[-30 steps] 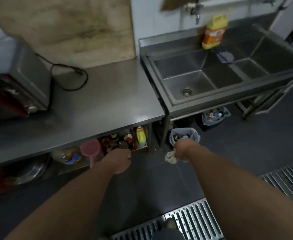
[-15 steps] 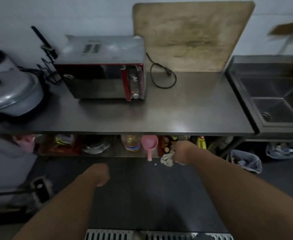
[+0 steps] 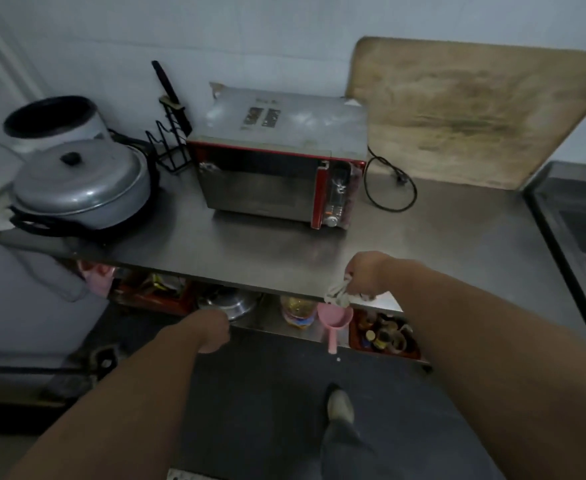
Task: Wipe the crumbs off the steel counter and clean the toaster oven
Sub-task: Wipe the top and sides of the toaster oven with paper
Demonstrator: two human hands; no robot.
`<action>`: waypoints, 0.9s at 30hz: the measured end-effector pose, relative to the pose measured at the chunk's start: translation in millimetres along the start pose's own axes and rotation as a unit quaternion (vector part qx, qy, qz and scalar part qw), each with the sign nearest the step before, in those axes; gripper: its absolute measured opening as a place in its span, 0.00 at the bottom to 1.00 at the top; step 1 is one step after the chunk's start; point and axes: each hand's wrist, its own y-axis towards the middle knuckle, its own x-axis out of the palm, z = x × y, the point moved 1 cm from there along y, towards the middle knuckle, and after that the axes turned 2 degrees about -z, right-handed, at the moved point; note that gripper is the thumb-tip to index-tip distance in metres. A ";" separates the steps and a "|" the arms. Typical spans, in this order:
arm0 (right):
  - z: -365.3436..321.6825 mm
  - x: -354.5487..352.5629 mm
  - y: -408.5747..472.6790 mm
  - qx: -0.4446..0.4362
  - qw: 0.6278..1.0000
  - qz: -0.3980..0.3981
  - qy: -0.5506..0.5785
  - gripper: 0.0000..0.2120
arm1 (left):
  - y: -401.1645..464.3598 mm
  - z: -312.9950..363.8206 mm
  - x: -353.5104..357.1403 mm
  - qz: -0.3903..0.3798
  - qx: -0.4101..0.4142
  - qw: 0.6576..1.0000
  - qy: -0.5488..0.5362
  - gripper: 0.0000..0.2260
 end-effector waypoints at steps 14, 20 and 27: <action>67.6 -267.4 116.4 -0.069 0.981 0.180 -0.002 0.07 | 71.4 85.5 -309.0 0.294 0.060 0.954 0.000 0.11; 66.7 -298.0 168.1 -0.076 0.949 0.294 0.081 0.12 | 117.3 85.8 -362.7 0.351 0.036 0.935 -0.036 0.15; 49.9 -250.0 218.0 -0.070 0.945 0.312 0.064 0.16 | 199.0 65.0 -364.0 0.368 0.022 0.927 -0.074 0.21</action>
